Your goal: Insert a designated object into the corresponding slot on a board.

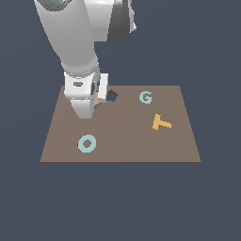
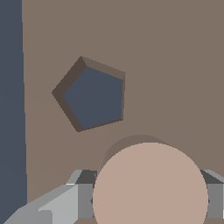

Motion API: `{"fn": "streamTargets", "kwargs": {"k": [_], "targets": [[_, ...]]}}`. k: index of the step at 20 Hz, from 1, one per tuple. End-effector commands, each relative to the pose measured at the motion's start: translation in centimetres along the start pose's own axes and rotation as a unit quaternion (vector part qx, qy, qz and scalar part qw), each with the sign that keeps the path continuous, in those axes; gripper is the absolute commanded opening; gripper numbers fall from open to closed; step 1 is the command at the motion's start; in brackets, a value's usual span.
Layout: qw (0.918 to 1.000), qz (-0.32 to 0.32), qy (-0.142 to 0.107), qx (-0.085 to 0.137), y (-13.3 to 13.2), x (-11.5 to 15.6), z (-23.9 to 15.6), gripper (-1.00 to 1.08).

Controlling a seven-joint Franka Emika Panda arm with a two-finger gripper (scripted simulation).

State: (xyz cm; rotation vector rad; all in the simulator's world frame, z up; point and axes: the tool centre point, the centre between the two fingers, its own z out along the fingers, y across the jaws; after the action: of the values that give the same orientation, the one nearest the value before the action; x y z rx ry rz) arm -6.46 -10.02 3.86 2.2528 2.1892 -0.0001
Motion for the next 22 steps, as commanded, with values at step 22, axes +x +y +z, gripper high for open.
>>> {"fn": "streamTargets", "kwargs": {"k": [22], "targets": [[0.9908,-0.135,0.0,0.0,0.5,-5.2,-0.2,-1.0]]}}
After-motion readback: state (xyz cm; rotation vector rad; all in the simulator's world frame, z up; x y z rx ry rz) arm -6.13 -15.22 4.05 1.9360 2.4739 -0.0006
